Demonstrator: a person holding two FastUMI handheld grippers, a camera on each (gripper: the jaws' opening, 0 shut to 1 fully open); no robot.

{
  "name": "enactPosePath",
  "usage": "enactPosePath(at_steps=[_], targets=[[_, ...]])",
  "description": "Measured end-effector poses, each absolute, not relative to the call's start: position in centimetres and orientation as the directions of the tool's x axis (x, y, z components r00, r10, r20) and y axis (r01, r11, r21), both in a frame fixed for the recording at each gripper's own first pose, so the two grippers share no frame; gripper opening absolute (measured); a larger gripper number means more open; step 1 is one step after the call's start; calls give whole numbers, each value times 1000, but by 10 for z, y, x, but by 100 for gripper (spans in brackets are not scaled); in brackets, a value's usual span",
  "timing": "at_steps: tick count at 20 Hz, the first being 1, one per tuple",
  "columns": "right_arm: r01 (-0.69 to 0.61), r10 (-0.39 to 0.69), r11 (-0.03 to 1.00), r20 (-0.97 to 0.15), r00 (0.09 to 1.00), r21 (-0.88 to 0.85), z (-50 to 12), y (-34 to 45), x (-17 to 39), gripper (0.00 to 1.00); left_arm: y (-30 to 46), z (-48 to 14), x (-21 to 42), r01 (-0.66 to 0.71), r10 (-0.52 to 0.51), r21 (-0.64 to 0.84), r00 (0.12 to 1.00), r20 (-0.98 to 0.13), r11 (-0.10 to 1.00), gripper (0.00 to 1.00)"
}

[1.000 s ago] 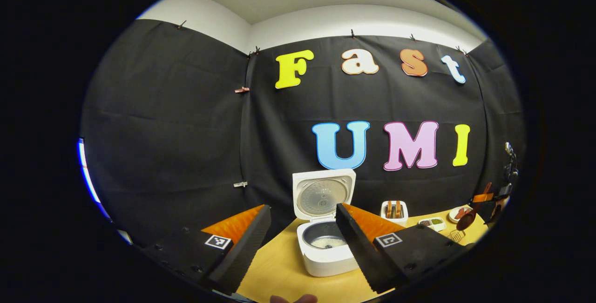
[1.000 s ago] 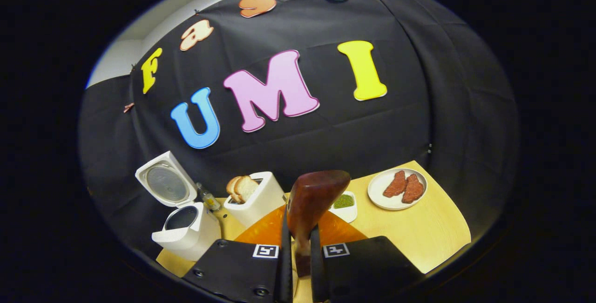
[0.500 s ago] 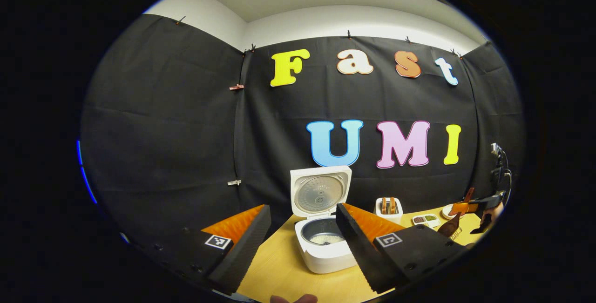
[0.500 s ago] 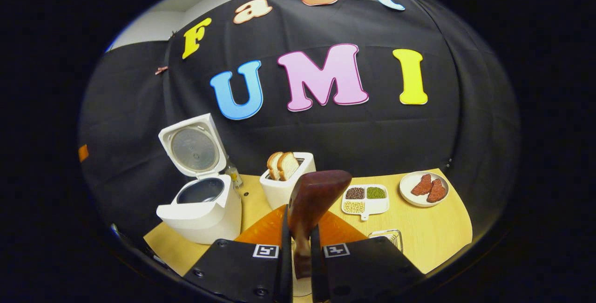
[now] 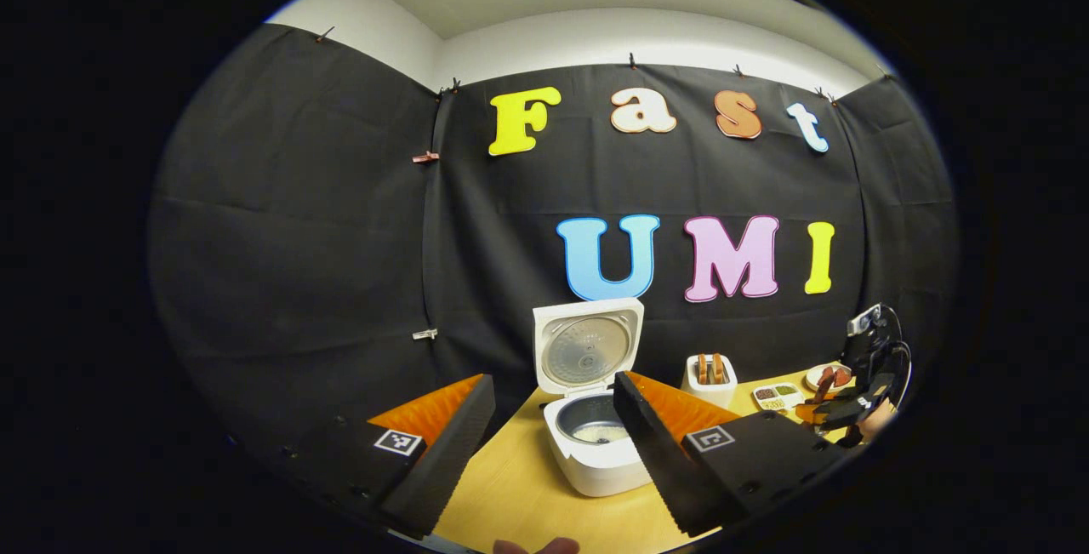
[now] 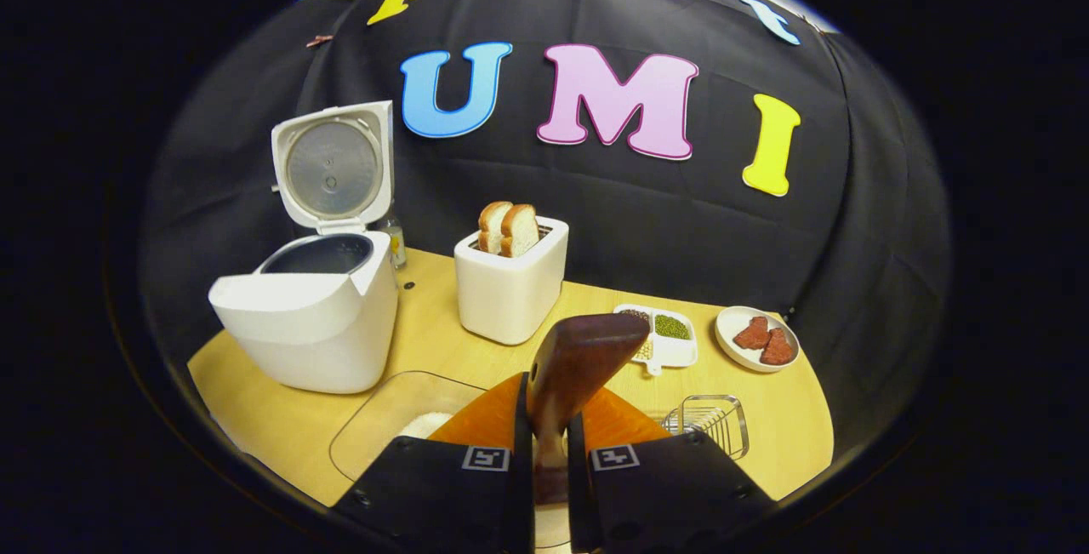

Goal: Close the left gripper, press the button to open the rice cooker; take a wooden spoon from the chopstick holder with the right hand, scoop a spoonful of rice and pour it into the rice cooker, then put the wooden spoon back into the chopstick holder.

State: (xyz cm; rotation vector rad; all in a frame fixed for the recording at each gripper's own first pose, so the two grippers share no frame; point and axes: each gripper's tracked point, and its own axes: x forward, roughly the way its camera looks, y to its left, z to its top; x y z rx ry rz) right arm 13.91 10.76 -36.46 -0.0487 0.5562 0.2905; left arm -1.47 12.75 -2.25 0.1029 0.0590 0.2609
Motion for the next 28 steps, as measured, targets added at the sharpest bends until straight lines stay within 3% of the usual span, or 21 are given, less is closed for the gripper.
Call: enactPosePath(at_steps=[1, 3, 6, 10, 15, 20, 28], targets=[[-283, 244, 959, -539, 806, 11, -372, 110, 139, 20, 130, -22, -15, -254, 260, 109, 965, -44, 961, 97], [-284, 215, 958, -558, 802, -39, -387, 115, 139, 15, 134, -24, -16, -255, 261, 108, 964, -46, 961, 97], [-306, 222, 950, -563, 796, -58, -395, 139, 131, 20, 139, -28, -20, -253, 260, 110, 964, -56, 961, 97], [-309, 281, 949, -595, 753, 57, -403, 174, 112, 20, 148, -31, -23, -255, 263, 109, 963, -62, 961, 97], [-148, 295, 949, -621, 726, 278, -401, 157, 114, 20, 155, -32, -26, -263, 270, 95, 961, -60, 960, 97], [52, 318, 846, -581, 749, 531, -388, 107, 128, 20, 156, -31, -29, -263, 267, 76, 962, -56, 962, 97], [181, 313, 714, -539, 782, 677, -358, 69, 137, 20, 148, -29, -29, -237, 240, 63, 970, -46, 969, 97]])
